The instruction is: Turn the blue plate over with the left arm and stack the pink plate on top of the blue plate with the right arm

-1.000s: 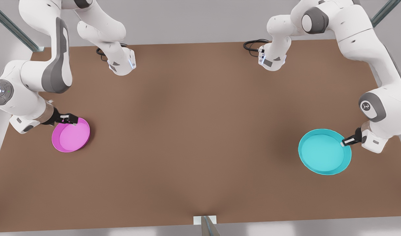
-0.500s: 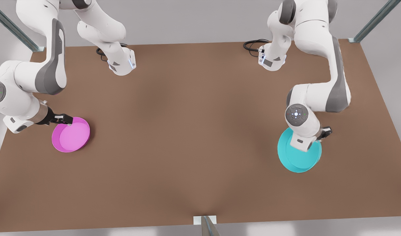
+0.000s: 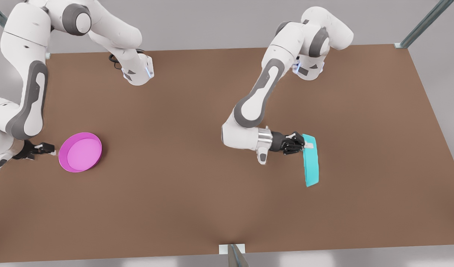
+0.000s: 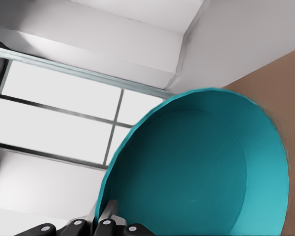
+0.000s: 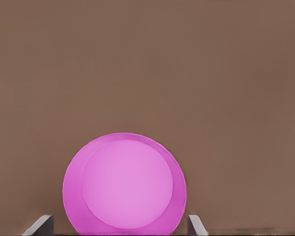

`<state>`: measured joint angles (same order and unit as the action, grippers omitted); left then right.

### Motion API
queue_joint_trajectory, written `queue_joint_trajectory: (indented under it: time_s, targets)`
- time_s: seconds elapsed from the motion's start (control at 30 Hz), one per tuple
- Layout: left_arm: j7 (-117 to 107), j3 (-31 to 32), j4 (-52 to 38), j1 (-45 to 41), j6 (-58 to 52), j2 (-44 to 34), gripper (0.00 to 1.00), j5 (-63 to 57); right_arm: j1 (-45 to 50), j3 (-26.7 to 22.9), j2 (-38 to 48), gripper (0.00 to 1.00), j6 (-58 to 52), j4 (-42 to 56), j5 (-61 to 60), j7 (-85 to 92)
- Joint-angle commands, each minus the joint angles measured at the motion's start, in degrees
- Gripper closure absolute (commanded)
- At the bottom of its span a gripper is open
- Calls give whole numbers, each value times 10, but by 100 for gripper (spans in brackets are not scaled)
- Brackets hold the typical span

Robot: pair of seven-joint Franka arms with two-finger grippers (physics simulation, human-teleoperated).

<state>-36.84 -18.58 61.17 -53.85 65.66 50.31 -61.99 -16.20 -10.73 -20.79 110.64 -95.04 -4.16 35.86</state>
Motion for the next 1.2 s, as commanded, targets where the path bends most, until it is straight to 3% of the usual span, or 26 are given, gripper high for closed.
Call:
queue_joint_trajectory:
  time_s: [0.0,0.17,0.23,0.47,0.67,0.97,1.0,1.03,1.07,1.1,1.13,1.17]
  targets:
    - [-2,-1,0,-5,-6,2,79,-47,1,0,-7,0,-2,6,-14,3]
    - [-3,-1,0,-100,-60,36,79,-116,-64,1,-87,0,-10,32,-115,121]
    - [-25,0,0,-129,-55,61,79,-153,-112,1,-157,0,-103,114,-156,113]
    - [-96,3,-2,-207,-26,144,79,-197,-140,4,-196,0,-149,123,-163,55]
    - [-179,121,-28,-208,30,174,79,-185,-147,3,-229,0,-140,129,-144,68]
    - [-221,130,-26,-209,135,194,79,-169,-147,2,-261,0,-132,129,-143,66]
    - [-222,130,-27,-209,152,194,79,-169,-147,2,-261,7,-132,129,-143,64]
    - [-223,131,-27,-213,162,193,79,-169,-146,2,-261,38,-132,129,-142,65]
    - [-229,131,-27,-214,170,193,77,-169,-146,2,-261,58,-132,129,-140,66]
    - [-236,138,-27,-213,182,193,25,-168,-146,3,-261,59,-132,130,-132,68]
    - [-243,138,-30,-213,192,192,0,-168,-146,2,-261,59,-132,130,-131,68]
    - [-269,138,-35,-213,211,190,0,-168,-145,3,-261,59,-127,129,-130,68]
